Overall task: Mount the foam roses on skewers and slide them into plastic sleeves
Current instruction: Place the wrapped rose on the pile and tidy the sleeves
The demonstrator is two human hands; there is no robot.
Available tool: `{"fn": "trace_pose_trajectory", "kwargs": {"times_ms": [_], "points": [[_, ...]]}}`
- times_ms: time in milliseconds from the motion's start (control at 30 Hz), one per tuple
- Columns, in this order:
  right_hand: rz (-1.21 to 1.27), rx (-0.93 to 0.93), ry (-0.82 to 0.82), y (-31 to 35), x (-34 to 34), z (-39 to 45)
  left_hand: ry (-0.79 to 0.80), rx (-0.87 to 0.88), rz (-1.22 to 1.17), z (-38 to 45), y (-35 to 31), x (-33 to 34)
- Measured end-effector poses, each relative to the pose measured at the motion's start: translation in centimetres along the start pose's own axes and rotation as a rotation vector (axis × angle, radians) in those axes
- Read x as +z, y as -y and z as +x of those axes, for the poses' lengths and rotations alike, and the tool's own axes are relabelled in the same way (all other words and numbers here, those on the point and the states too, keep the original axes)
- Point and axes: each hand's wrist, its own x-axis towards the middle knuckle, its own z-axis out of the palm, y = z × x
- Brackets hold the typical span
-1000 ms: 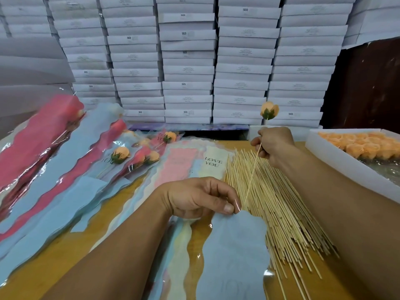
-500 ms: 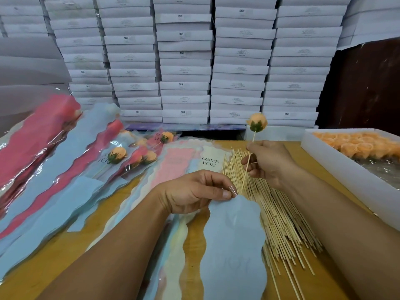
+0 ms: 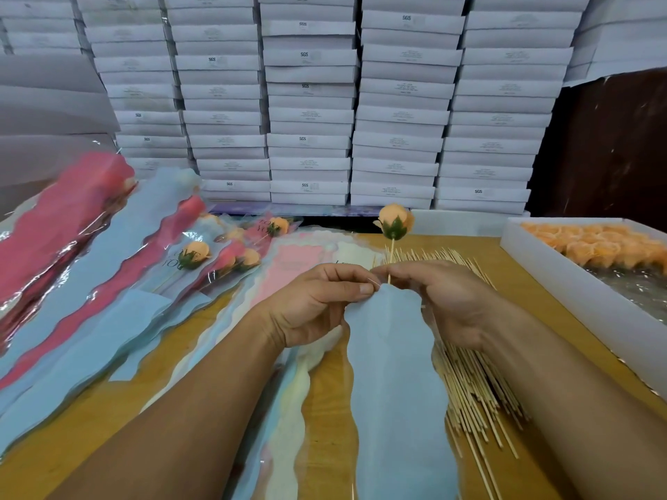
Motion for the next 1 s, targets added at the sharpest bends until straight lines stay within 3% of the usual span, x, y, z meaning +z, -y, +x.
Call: {"fn": "trace_pose_trajectory", "kwargs": {"times_ms": [600, 767, 867, 1000], "points": [[-0.042, -0.042, 0.089, -0.2, 0.1, -0.2, -0.003, -0.013, 0.003, -0.2, -0.1, 0.2], [-0.111, -0.042, -0.085, -0.3, -0.1, 0.4, 0.01, -0.022, 0.008, -0.3, -0.1, 0.3], [0.054, -0.009, -0.185, -0.4, -0.6, 0.8, 0.034, -0.039, 0.021, -0.3, -0.1, 0.4], [0.329, -0.036, -0.129, -0.3, -1.3, 1.0, 0.101, -0.083, 0.069, -0.5, -0.1, 0.4]]}}
